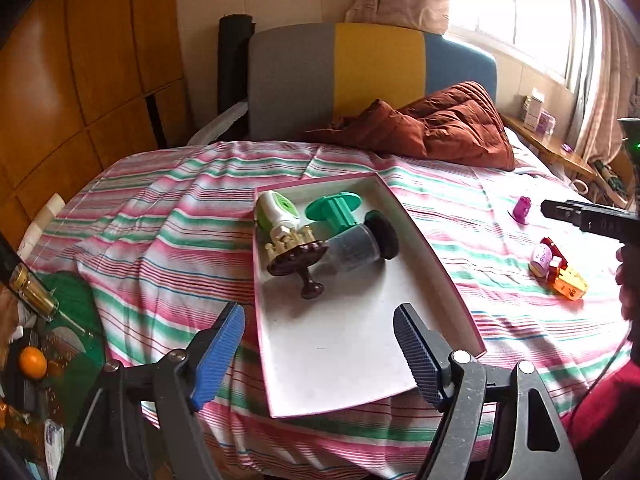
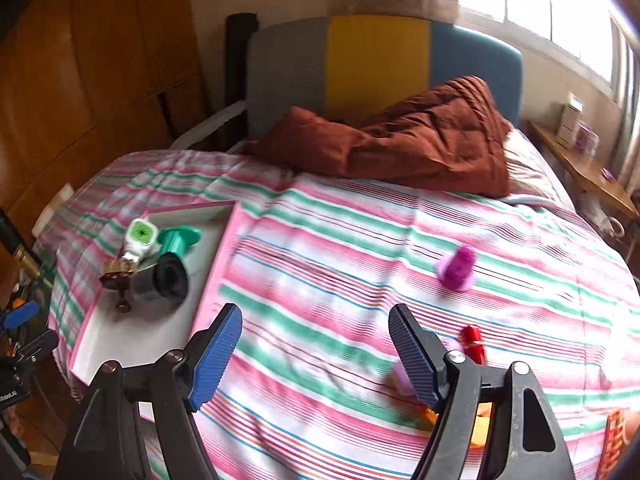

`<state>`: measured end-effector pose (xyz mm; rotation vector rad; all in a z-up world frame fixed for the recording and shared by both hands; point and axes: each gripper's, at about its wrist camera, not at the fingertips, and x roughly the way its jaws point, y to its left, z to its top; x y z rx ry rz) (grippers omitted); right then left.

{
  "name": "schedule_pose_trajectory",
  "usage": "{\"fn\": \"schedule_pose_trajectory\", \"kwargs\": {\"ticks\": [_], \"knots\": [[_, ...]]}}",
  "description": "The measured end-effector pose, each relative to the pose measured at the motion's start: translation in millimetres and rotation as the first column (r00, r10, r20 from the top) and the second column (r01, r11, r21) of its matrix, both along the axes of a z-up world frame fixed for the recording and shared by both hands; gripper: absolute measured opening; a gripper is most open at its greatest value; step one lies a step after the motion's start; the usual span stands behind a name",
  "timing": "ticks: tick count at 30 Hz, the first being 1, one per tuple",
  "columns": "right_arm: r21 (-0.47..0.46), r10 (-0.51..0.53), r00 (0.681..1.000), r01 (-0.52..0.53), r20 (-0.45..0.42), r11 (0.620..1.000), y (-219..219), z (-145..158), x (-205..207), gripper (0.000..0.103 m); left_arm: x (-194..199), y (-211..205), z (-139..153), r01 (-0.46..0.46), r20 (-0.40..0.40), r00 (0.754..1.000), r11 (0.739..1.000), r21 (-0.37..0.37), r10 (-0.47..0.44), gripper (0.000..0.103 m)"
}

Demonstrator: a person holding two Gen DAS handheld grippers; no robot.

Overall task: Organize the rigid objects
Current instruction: 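Move both grippers back toward the pile of remaining toys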

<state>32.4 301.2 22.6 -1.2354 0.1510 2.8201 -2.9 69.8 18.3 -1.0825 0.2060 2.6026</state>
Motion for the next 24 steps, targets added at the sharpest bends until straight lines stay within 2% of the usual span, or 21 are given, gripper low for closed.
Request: {"fn": "schedule_pose_trajectory", "kwargs": {"ticks": [7,15,21,22,24], "knots": [[-0.028,-0.143,0.990,0.143,0.005,0.989,55.3,-3.2,20.6,0.077,3.3,12.2,-1.5,0.029,0.005,1.000,0.999,-0.018,-0.029,0.078],[-0.024,-0.269,0.963,0.269,-0.002,0.963,102.6,-5.3,40.9,0.077,3.6,21.0,-5.0,0.046,0.014,0.999,0.998,-0.035,-0.046,0.078],[-0.101,-0.415,0.910,0.414,0.016,0.904,144.3,-24.2,60.3,0.077,2.9,27.5,-5.9,0.062,0.017,0.998,0.997,-0.038,-0.061,0.078],[-0.122,-0.437,0.898,0.439,0.044,0.890,151.4,-28.9,61.7,0.077,2.7,29.2,-6.0,0.066,0.017,0.998,0.997,-0.040,-0.065,0.078],[-0.197,-0.475,0.879,0.473,0.040,0.859,164.7,-29.3,68.4,0.077,1.7,32.6,-6.4,0.073,0.020,0.997,0.997,-0.039,-0.072,0.078]]}}
